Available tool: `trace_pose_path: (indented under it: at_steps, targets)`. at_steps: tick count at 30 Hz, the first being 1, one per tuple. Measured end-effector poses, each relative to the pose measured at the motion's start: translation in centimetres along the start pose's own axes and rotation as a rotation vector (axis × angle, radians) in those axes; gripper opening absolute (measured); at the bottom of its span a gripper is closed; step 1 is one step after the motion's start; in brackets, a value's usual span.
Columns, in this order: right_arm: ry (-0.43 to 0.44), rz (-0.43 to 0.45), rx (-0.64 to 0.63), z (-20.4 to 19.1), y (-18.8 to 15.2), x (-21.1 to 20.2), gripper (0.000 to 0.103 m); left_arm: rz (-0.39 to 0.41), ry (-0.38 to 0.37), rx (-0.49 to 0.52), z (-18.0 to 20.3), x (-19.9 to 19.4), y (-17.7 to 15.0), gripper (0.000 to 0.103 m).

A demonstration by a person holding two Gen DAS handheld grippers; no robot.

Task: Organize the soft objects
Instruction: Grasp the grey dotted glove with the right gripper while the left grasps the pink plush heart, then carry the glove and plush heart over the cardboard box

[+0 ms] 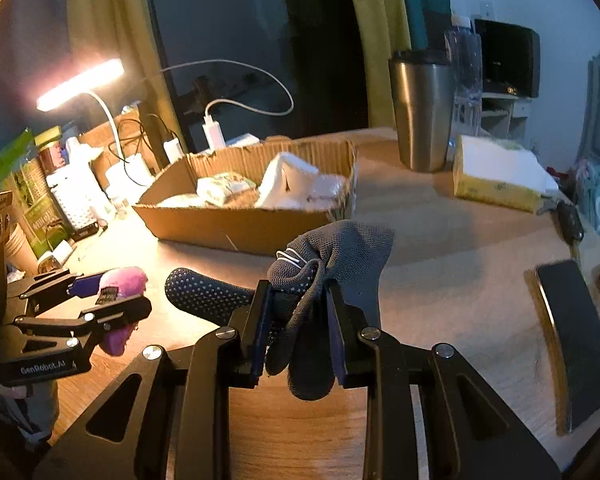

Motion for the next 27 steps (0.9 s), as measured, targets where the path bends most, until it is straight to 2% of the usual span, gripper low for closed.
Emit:
trace_pose_path:
  at_steps: [17,27]
  targets:
    - [0.007,0.063,-0.051,-2.0,4.5,0.0,0.028,0.118,0.015,-0.014,-3.2,-2.0,5.1,0.055]
    - [0.021,0.096,-0.068,-2.8,6.9,1.3,0.028,0.152,0.030,-0.013,-4.6,-1.3,7.8,0.055]
Point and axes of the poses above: each gripper's, at about its wrist camera, not at the fingertips, and x roughly the way its jaws point, z to its right, y to its top, the point moved 3 cm from there along x, roughly the way its jaws point, and after that the axes turned 7 degrees about z, right-handed, at the moved point
